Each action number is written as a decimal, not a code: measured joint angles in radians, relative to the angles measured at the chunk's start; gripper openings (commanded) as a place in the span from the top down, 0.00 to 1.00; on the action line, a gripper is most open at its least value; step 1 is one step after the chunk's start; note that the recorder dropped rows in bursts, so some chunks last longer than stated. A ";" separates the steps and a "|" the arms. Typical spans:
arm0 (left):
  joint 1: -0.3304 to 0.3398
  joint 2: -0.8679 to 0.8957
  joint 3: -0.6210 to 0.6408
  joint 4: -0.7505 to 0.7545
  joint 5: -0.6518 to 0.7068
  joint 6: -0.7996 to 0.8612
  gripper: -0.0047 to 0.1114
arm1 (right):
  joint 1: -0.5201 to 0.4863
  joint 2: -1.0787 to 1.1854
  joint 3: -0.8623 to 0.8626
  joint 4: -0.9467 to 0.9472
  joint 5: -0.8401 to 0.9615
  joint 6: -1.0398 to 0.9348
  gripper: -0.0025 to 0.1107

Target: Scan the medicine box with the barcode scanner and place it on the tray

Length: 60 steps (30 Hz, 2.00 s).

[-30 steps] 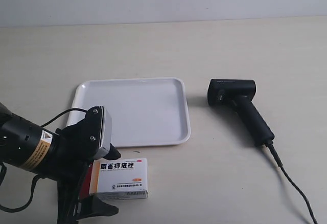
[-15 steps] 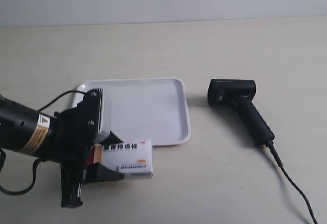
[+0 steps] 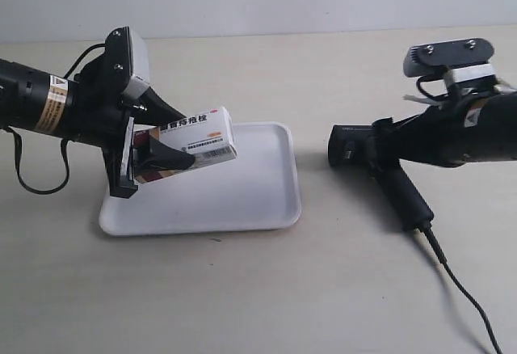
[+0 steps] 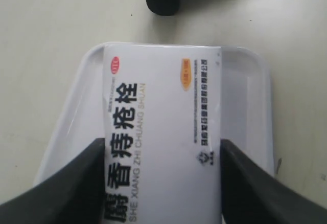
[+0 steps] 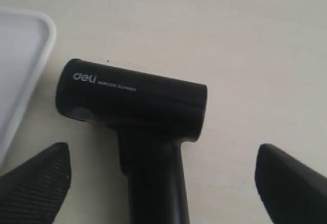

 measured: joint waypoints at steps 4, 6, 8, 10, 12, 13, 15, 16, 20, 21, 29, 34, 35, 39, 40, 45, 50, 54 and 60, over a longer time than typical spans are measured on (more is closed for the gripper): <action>0.000 0.017 -0.016 0.000 -0.002 0.002 0.96 | 0.000 0.154 -0.076 0.000 -0.002 -0.055 0.12; 0.000 0.017 -0.018 0.000 -0.004 0.004 0.96 | 0.000 0.216 -0.113 0.000 -0.002 -0.089 0.15; 0.000 0.017 -0.018 0.000 -0.004 0.004 0.96 | 0.000 0.256 -0.138 0.000 -0.009 -0.129 0.25; 0.000 0.017 -0.018 0.000 -0.006 0.004 0.96 | 0.000 0.270 -0.144 0.000 -0.009 -0.156 0.36; 0.000 0.017 -0.018 0.000 -0.006 0.004 0.96 | 0.000 0.273 -0.146 0.000 -0.009 -0.173 0.54; 0.000 0.017 -0.018 0.000 -0.006 0.004 0.96 | 0.000 0.273 -0.146 -0.003 -0.009 -0.182 0.64; 0.000 0.017 -0.018 0.000 -0.006 0.004 0.96 | 0.000 0.273 -0.146 -0.006 0.001 -0.198 0.79; 0.000 0.017 -0.018 0.000 -0.006 0.004 0.96 | 0.000 0.269 -0.146 -0.006 0.016 -0.210 0.83; 0.000 0.041 -0.019 0.000 0.007 0.003 0.96 | 0.000 0.187 -0.146 -0.006 0.104 -0.265 0.98; 0.000 0.047 -0.019 0.000 0.011 0.003 0.96 | 0.000 0.165 -0.146 -0.006 0.124 -0.283 0.98; 0.000 0.080 -0.019 0.002 0.034 0.003 0.96 | 0.000 -0.026 -0.146 -0.045 0.220 -0.348 0.98; 0.000 0.080 -0.019 0.004 0.027 0.003 0.96 | 0.000 -0.024 -0.146 -0.066 0.215 -0.350 0.98; 0.000 0.085 -0.020 0.004 0.027 0.003 0.96 | 0.000 0.010 -0.146 -0.066 0.180 -0.337 0.98; 0.000 0.143 -0.020 -0.048 0.076 -0.004 0.96 | 0.000 0.151 -0.146 -0.033 0.094 -0.274 0.98; 0.000 0.171 -0.020 -0.083 0.136 -0.006 0.96 | 0.000 0.183 -0.146 -0.027 0.076 -0.262 0.98; -0.004 0.204 -0.029 -0.151 0.184 -0.010 0.55 | 0.000 0.257 -0.146 -0.007 -0.009 -0.250 0.88; -0.008 0.204 -0.031 -0.159 0.188 -0.024 0.18 | 0.000 0.296 -0.147 0.005 -0.058 -0.246 0.62; -0.008 0.210 -0.031 -0.157 0.176 -0.079 0.06 | 0.000 0.300 -0.149 0.015 -0.062 -0.243 0.35; -0.008 0.110 -0.031 -0.093 0.171 -0.227 0.06 | 0.000 0.241 -0.149 0.022 -0.022 -0.191 0.17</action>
